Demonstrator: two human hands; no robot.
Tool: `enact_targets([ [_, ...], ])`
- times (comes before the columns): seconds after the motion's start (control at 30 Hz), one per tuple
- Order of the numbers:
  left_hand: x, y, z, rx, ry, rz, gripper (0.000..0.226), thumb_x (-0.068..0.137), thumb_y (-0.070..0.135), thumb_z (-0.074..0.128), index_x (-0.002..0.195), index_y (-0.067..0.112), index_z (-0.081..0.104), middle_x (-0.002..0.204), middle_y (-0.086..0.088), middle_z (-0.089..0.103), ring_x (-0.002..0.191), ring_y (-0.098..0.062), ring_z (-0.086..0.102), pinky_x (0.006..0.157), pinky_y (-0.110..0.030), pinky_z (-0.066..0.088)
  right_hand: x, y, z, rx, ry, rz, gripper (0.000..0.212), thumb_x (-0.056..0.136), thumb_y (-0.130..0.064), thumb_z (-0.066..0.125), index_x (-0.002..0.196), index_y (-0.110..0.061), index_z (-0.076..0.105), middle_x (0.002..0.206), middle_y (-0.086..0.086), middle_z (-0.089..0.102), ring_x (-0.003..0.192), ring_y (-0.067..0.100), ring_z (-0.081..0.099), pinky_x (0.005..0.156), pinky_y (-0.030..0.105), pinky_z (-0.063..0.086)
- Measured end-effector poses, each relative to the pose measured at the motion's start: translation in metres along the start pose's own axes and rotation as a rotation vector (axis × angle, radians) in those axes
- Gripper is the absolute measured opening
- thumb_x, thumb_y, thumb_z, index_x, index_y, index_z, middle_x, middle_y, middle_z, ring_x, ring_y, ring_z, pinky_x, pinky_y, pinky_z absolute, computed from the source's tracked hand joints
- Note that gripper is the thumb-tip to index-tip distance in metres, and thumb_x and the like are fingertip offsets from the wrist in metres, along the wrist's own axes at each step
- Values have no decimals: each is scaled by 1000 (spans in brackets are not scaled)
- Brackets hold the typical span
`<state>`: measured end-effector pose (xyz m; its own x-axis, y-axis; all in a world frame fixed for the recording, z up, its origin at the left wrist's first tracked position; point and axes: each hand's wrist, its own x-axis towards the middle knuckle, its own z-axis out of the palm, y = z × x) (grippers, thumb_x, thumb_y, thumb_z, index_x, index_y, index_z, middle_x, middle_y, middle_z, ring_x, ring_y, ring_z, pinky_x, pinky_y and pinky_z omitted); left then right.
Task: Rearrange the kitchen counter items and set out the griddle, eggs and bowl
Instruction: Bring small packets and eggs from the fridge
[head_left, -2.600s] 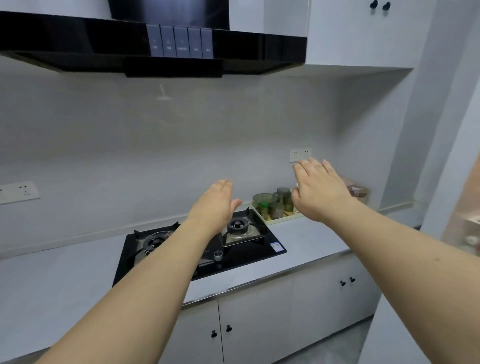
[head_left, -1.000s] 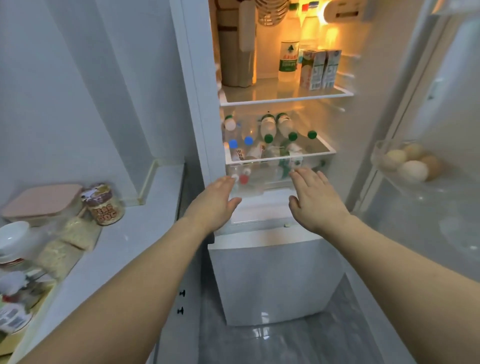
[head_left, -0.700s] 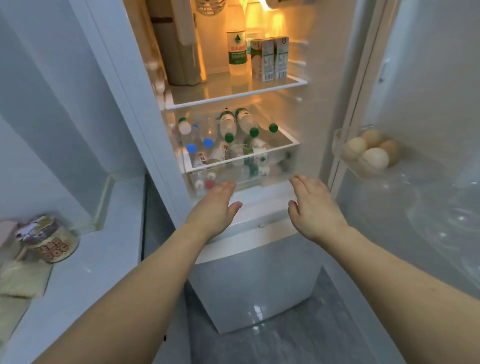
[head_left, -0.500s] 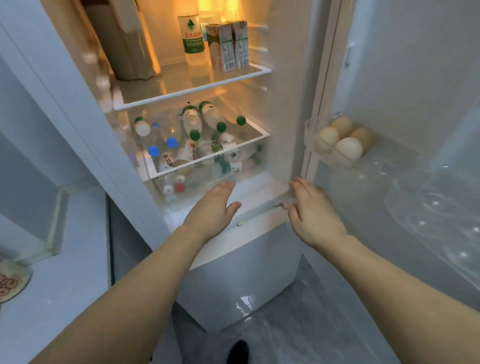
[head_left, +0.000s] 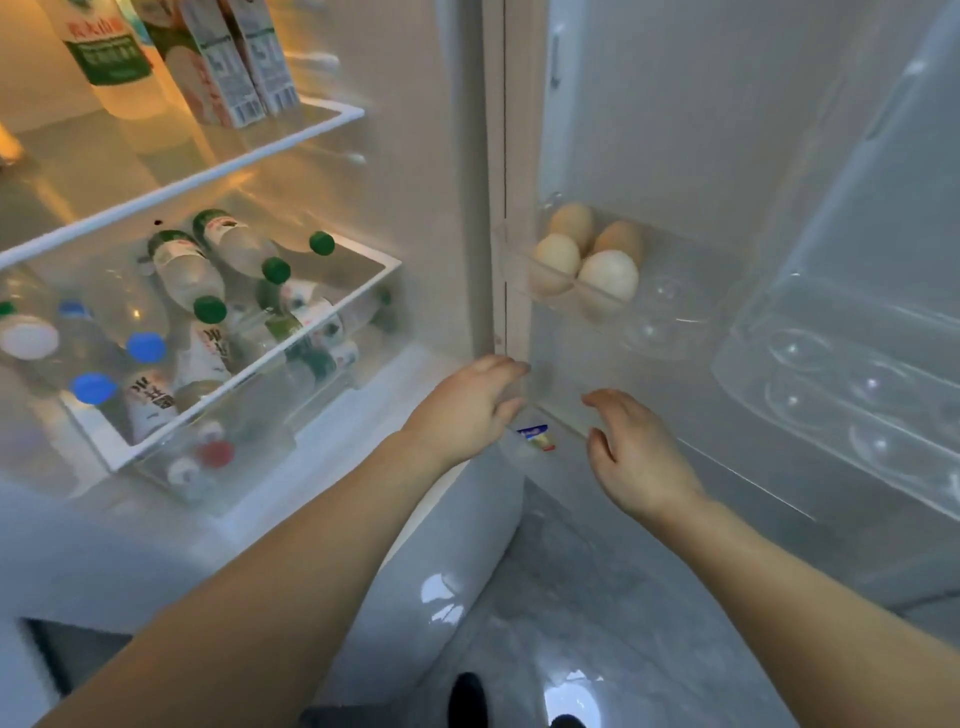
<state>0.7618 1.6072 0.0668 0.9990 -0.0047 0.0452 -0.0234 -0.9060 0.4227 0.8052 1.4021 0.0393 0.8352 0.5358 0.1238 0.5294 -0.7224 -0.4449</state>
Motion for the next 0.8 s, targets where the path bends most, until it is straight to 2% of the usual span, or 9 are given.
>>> enact_targets([
  [0.17,34,9,13,7,-136,75,37,94,24,57,131,15,58,127,-6,61,109,-23,60,92,-32,46,-9,15,10,79,-92,301,39,89,-11,55,128,-6,54,132,12,51,124,27,48,101,25,31],
  [0.3,60,23,30,135,-294,86,45,91,27,59,134,16,55,133,-10,58,121,-28,53,96,-31,44,-16,29,16,52,-213,614,53,90,-44,59,131,-12,50,136,10,49,125,27,47,98,31,38],
  [0.4,76,30,47,220,-468,24,51,86,23,62,136,16,51,137,-8,54,122,-29,52,96,-35,47,-16,38,18,-3,-262,730,65,85,-61,56,127,-12,50,132,10,51,122,29,51,94,35,43],
  [0.5,84,36,59,352,-596,-5,46,86,23,66,128,9,56,126,-11,61,111,-29,60,81,-32,50,-9,37,21,-51,-291,738,48,84,-56,60,109,-15,52,118,9,58,107,30,58,79,32,47],
  [0.57,86,38,65,411,-613,-16,42,86,24,68,123,7,58,121,-11,62,108,-28,61,75,-30,46,-4,33,23,-84,-344,735,39,84,-44,62,108,-15,52,114,8,60,104,29,59,73,29,42],
  [0.7,90,35,76,461,-644,-74,47,84,30,73,122,7,58,119,-9,63,109,-27,62,83,-33,49,4,30,28,-145,-381,724,34,86,-34,61,112,-14,55,115,7,60,105,28,60,72,28,39],
  [0.8,94,28,81,462,-668,-107,32,84,27,72,108,8,62,100,-7,63,93,-26,62,74,-34,49,9,29,30,-164,-394,700,33,87,-30,61,115,-12,57,117,8,60,105,28,60,74,29,41],
])
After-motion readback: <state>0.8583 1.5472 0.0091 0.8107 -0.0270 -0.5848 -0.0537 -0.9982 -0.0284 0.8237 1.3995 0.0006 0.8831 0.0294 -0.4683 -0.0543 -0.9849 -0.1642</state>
